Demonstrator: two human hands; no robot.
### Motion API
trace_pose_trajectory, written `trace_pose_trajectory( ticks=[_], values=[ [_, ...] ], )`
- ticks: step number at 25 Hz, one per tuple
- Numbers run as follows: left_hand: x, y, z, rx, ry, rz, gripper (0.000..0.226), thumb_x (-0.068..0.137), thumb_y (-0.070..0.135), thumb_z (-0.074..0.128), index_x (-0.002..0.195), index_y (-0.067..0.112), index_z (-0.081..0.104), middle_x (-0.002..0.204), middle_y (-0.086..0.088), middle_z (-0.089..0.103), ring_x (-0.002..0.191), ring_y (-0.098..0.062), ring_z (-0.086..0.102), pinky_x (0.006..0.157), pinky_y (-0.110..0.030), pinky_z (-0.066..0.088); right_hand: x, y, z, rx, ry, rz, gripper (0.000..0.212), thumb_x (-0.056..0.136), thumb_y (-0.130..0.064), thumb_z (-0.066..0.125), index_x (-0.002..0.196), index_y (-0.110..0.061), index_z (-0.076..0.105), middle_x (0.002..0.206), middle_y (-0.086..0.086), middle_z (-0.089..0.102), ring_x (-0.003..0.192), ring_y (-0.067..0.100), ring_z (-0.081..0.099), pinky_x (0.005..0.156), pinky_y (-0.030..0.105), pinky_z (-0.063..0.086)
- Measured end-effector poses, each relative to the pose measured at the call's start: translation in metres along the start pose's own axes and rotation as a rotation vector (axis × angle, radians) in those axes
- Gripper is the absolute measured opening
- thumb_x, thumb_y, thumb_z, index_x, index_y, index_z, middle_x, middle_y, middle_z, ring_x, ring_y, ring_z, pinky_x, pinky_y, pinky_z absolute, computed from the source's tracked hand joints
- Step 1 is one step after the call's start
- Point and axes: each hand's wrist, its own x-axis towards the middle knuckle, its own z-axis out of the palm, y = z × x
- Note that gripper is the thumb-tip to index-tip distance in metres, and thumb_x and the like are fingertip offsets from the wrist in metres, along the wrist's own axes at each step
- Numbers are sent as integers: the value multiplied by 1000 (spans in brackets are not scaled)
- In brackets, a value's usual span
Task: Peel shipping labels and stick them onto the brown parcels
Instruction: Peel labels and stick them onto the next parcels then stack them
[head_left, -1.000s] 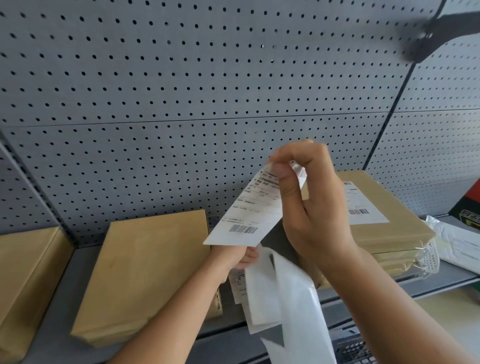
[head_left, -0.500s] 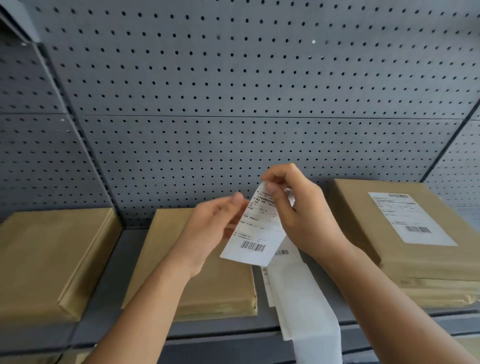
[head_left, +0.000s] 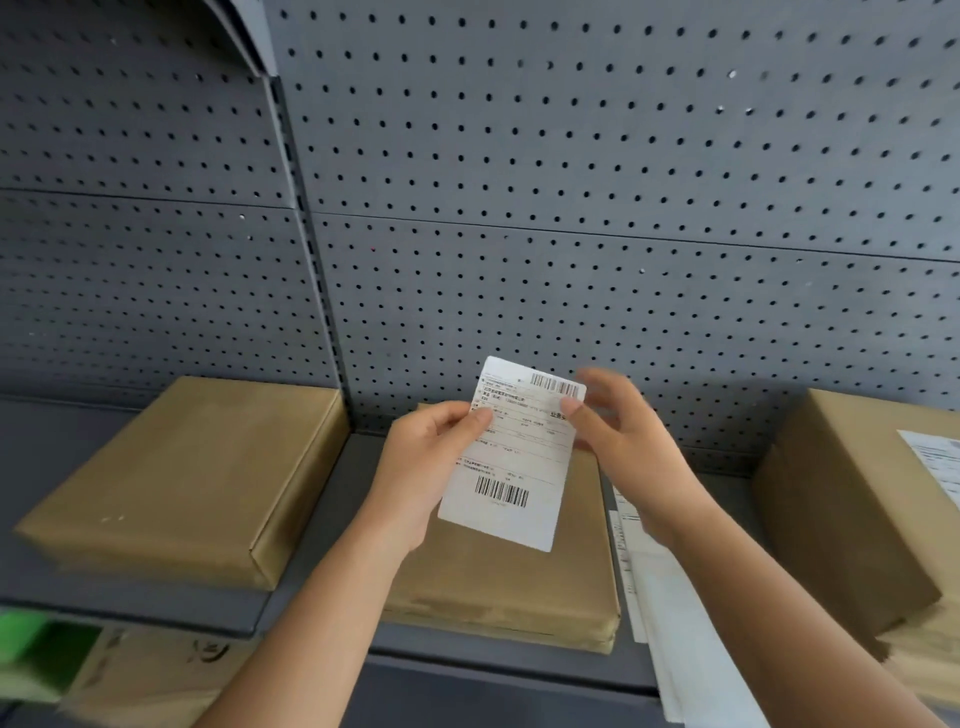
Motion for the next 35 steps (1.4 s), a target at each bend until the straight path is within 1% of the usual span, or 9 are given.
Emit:
trace_pose_trajectory(
  ticks=[2, 6, 10, 15, 18, 20, 26, 30, 35],
  values=[
    [2, -7, -11, -17, 7, -45, 15, 97, 22, 68, 102, 13, 79, 99, -6, 81, 95, -27, 77, 78, -41, 61, -3, 13, 14, 182, -111, 183, 22, 101, -27, 57, 121, -19, 64, 107, -3, 76, 99, 19, 73, 83, 33, 60],
    [9, -24, -26, 156, -12, -43, 17, 99, 20, 63, 100, 19, 80, 98, 2, 81, 93, -18, 77, 85, -46, 62, -4, 37, 37, 200, -90, 230, 16, 101, -16, 57, 103, -12, 73, 97, 4, 79, 97, 33, 72, 88, 48, 58],
    [16, -36, -31, 418, -29, 1, 19, 100, 21, 61, 99, 19, 80, 93, 11, 80, 87, -7, 76, 83, -44, 62, 5, 48, 42, 7, -14, 205, 13, 99, -16, 60, 99, -14, 72, 89, 0, 79, 81, 21, 76, 76, 39, 63],
    [29, -46, -28, 688, -42, 35, 23, 98, 25, 64, 93, 7, 78, 89, 2, 80, 89, -25, 73, 80, -46, 58, 13, 59, 48, -258, 29, 149, 11, 95, -20, 63, 105, -25, 64, 82, 1, 73, 76, 19, 72, 66, 39, 62],
    [33, -49, -25, 751, -45, 38, 16, 97, 22, 66, 104, 16, 79, 91, 8, 77, 76, -5, 71, 60, -14, 56, 14, 62, 50, -365, 33, 130, 25, 94, -22, 65, 117, -29, 55, 78, -4, 68, 75, 15, 68, 69, 41, 58],
    [35, -51, -23, 776, -37, 30, 21, 96, 21, 69, 115, 18, 77, 91, 8, 77, 74, 1, 67, 52, -6, 46, 14, 63, 51, -399, 36, 125, 33, 95, -21, 64, 125, -26, 51, 76, -8, 63, 72, 11, 63, 62, 32, 51],
    [41, -55, -17, 891, 40, 15, 40, 90, 25, 76, 127, 17, 64, 88, 7, 69, 96, -18, 68, 76, -32, 56, 14, 61, 56, -476, 32, 132, 42, 94, -16, 61, 133, -20, 47, 76, -5, 58, 66, 6, 55, 54, 22, 41],
    [43, -57, -14, 965, 50, -1, 43, 88, 26, 78, 127, 15, 62, 98, -2, 72, 84, -17, 66, 65, -27, 47, 17, 59, 61, -560, 26, 131, 43, 92, -17, 59, 132, -20, 44, 92, 4, 66, 73, 19, 62, 58, 31, 48],
    [41, -53, -16, 1035, 46, 27, 43, 88, 32, 78, 123, 17, 60, 108, -1, 68, 90, -19, 64, 68, -30, 48, 17, 62, 58, -706, 15, 114, 33, 93, -24, 61, 119, -16, 43, 87, 7, 65, 78, 30, 64, 69, 43, 58]
  ],
)
